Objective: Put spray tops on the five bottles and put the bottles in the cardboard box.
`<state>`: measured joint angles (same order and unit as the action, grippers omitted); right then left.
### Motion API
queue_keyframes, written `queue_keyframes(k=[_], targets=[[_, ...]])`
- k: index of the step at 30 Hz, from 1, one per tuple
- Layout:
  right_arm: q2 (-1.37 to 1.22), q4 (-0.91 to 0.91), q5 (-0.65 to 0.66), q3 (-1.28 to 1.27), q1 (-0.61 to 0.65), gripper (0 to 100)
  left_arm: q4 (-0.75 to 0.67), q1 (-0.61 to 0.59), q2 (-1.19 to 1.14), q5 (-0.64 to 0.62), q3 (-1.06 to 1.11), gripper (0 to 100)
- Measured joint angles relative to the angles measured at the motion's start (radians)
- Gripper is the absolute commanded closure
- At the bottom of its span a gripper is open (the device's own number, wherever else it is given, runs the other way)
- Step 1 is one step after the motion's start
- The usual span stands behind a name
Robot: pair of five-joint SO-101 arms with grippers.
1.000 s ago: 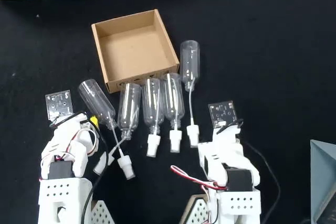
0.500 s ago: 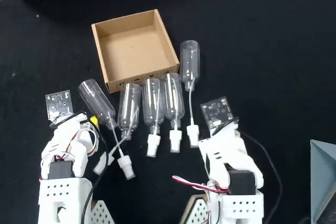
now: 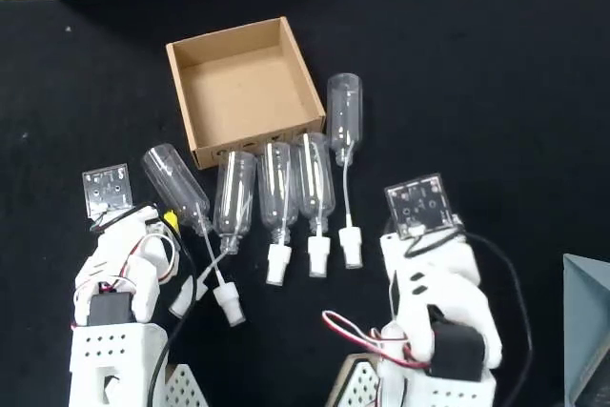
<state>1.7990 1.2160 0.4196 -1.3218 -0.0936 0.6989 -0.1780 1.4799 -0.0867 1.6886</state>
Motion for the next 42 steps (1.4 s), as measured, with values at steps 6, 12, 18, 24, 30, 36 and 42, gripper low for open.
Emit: queue_keyframes(k=[6, 12, 18, 24, 30, 36, 42], targets=[[-0.109, -0.003, -0.002, 0.18, 0.0, 90.2, 0.0, 0.0, 0.0, 0.0, 0.0, 85], [-0.4, -0.003, -0.06, 0.404, 0.0, 89.9, 0.0, 0.0, 0.0, 0.0, 0.0, 85], [-0.66, -0.003, -0.114, 0.535, 0.017, 89.4, 0.0, 0.0, 0.0, 0.0, 0.0, 85], [-0.844, -0.003, -0.166, 0.638, 0.069, 78.1, 0.0, 0.0, 0.0, 0.0, 0.0, 85], [-1.02, -0.017, -0.198, 0.74, 0.135, 77.9, 0.0, 0.0, 0.0, 0.0, 0.0, 85], [-1.212, -0.068, -0.27, 0.844, 0.146, 77.9, 0.0, 0.0, 0.0, 0.0, 0.0, 85], [-1.433, -0.114, -0.304, 0.944, 0.158, 77.9, 0.0, 0.0, 0.0, 0.0, 0.0, 85]])
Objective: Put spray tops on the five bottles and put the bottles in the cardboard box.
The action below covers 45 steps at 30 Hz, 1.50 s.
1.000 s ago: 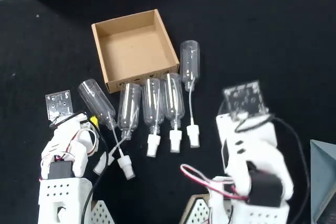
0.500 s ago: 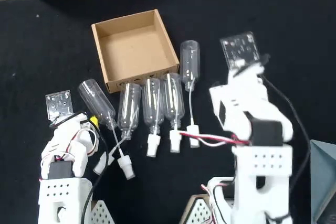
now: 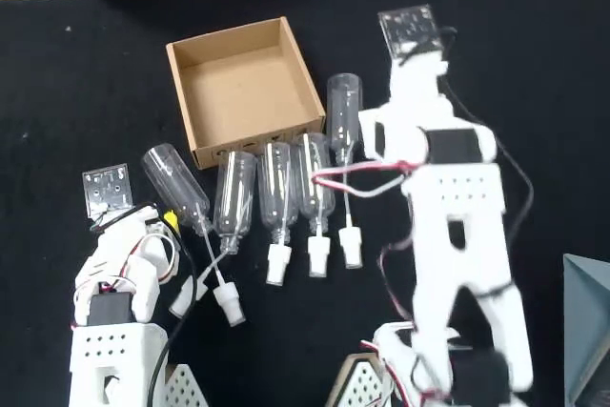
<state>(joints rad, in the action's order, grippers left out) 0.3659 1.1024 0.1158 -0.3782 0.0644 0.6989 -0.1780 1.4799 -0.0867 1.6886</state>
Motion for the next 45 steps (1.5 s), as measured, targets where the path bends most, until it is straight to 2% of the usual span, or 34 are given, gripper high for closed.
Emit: queue_keyframes(k=[5, 16, 29, 45], targets=[[-0.175, -0.006, -0.032, 0.101, 0.048, 77.9, 0.0, 0.0, 0.0, 0.0, 0.0, 85], [-0.494, -0.006, -0.075, 0.342, 0.049, 77.9, 0.0, 0.0, 0.0, 0.0, 0.0, 85], [-0.661, -0.012, -0.075, 0.431, 0.115, 77.9, 0.0, 0.0, 0.0, 0.0, 0.0, 85], [-0.825, -0.012, -0.08, 0.577, 0.114, 77.9, 0.0, 0.0, 0.0, 0.0, 0.0, 85]])
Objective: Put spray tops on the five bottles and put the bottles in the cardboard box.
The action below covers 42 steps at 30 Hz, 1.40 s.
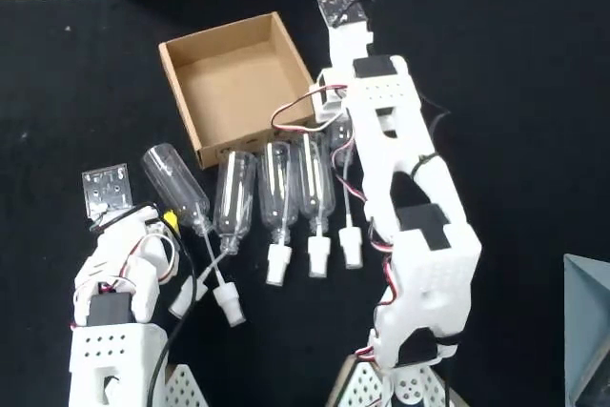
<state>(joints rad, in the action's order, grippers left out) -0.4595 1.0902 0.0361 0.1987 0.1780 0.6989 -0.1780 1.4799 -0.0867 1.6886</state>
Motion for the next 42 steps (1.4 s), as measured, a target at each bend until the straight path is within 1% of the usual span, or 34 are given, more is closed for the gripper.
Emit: queue_keyframes(k=[14, 22, 28, 42], targets=[[-0.014, 0.012, 0.0, 0.025, -0.021, 77.9, 0.0, 0.0, 0.0, 0.0, 0.0, 85], [-0.028, 0.133, 0.0, 0.123, -0.023, 77.9, 0.0, 0.0, 0.0, 0.0, 0.0, 85], [-0.034, 0.175, 0.0, 0.19, -0.023, 77.9, 0.0, 0.0, 0.0, 0.0, 0.0, 85], [-0.189, 0.107, -0.003, 0.222, -0.029, 77.9, 0.0, 0.0, 0.0, 0.0, 0.0, 85]])
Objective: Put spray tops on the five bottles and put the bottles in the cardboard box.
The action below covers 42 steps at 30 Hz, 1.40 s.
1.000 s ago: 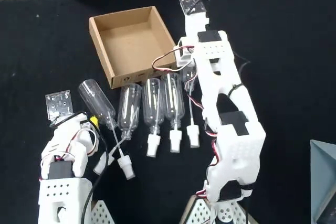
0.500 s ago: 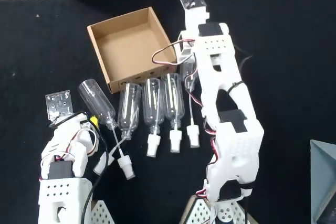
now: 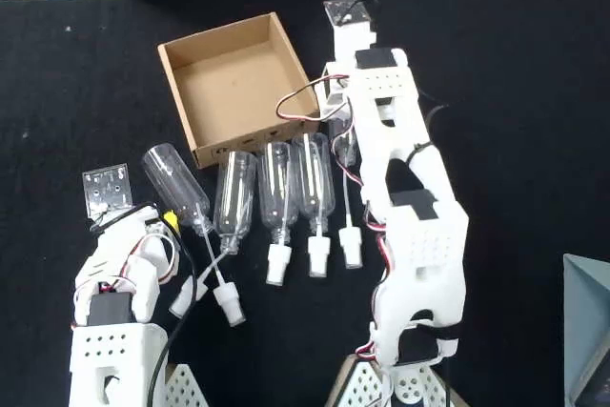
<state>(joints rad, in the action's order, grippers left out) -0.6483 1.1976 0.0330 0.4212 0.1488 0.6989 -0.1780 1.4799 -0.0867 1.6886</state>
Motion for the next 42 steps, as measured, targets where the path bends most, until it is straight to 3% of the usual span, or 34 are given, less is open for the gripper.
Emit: queue_keyframes(k=[4, 9, 12, 21, 28, 37, 42], targets=[[-0.041, 0.0, 0.0, 0.025, 0.0, 78.8, 0.0, 0.0, 0.0, 0.0, 0.0, 85], [-0.064, -0.003, 0.0, 0.037, -0.002, 93.9, 0.0, 0.0, 0.0, 0.0, 0.0, 85], [-0.064, -0.008, 0.0, 0.037, -0.002, 97.6, 0.0, 0.0, 0.0, 0.0, 0.0, 85], [-0.066, 0.061, 0.002, 0.064, -0.023, 98.4, 0.0, 0.0, 0.0, 0.0, 0.0, 85], [-0.068, 0.227, -0.008, 0.153, -0.084, 98.3, 0.0, 0.0, 0.0, 0.0, 0.0, 85], [-0.068, 0.423, -0.324, 0.319, -0.163, 98.3, 0.0, 0.0, 0.0, 0.0, 0.0, 85], [-0.068, 0.509, -0.393, 0.388, -0.204, 98.7, 0.0, 0.0, 0.0, 0.0, 0.0, 85]])
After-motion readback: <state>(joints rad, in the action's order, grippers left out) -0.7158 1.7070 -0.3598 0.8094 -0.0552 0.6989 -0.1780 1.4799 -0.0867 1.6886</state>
